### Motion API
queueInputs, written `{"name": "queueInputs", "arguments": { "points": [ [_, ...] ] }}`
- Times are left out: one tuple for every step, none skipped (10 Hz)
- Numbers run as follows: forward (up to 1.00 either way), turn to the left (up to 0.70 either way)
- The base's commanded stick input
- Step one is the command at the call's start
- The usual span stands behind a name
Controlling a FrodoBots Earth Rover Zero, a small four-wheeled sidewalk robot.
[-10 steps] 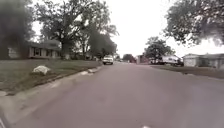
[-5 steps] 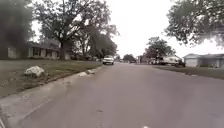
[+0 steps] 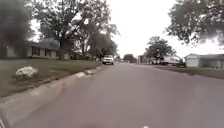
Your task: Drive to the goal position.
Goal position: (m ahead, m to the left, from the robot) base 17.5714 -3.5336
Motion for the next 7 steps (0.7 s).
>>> {"name": "queueInputs", "arguments": {
  "points": [
    [0.7,0.0],
    [0.7,0.0],
    [0.7,0.0],
    [0.7,0.0],
    [0.7,0.0],
    [0.7,0.0],
    [0.7,0.0]
  ]
}}
